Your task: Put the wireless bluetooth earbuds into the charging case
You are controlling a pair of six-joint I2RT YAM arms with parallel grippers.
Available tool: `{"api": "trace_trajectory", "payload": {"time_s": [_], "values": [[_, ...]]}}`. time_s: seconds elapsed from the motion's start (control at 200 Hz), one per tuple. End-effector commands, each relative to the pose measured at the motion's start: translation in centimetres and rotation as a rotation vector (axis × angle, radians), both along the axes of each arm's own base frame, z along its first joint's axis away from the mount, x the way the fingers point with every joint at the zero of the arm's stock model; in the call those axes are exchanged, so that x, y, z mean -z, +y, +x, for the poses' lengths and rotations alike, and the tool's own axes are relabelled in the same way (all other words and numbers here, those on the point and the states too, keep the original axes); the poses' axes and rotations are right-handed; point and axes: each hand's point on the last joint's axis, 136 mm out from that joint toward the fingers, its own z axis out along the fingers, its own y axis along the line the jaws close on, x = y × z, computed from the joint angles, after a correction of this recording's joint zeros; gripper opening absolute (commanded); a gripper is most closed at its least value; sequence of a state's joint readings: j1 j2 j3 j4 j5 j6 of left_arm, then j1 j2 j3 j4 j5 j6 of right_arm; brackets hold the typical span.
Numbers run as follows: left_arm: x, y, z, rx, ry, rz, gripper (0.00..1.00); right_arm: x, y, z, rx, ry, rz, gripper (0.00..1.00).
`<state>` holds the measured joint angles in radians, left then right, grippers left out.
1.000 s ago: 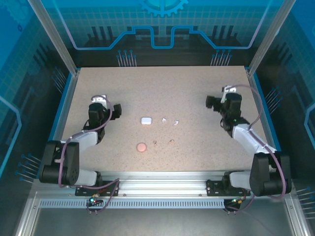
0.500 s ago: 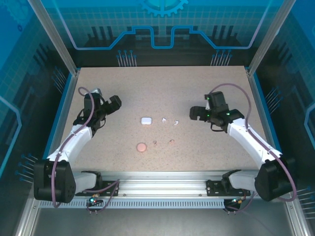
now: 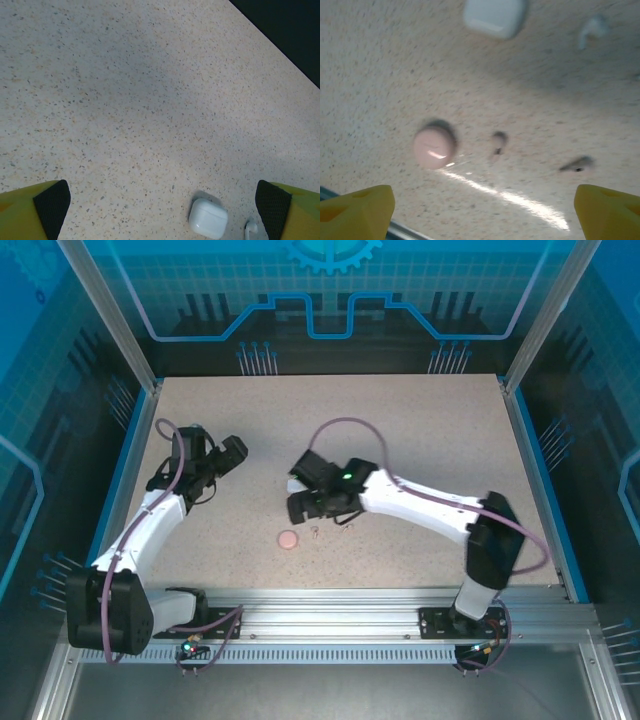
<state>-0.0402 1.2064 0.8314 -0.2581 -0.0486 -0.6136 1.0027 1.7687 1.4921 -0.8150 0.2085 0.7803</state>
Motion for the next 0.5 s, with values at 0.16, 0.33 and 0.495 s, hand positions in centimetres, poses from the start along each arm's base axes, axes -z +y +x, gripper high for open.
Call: {"api": "trace_trajectory", "payload": {"time_s": [0.16, 0.33, 0.495], "values": [[-1.9, 4.3, 0.4, -0.168, -0.033, -0.032, 0.99, 4.5, 4.4, -2.3, 0.042, 0.101, -0.173, 0.93], [-1.4, 5.1, 0.6, -0.219, -0.021, -0.106, 0.99, 6.7, 5.7, -2.4, 0.083, 0.145, -0.173, 0.86], [-1.1, 4.9, 0.9, -0.220, -0.032, -0.138, 0.99, 8.0, 6.1, -2.2, 0.121, 0.165, -0.187, 0.82]]}}
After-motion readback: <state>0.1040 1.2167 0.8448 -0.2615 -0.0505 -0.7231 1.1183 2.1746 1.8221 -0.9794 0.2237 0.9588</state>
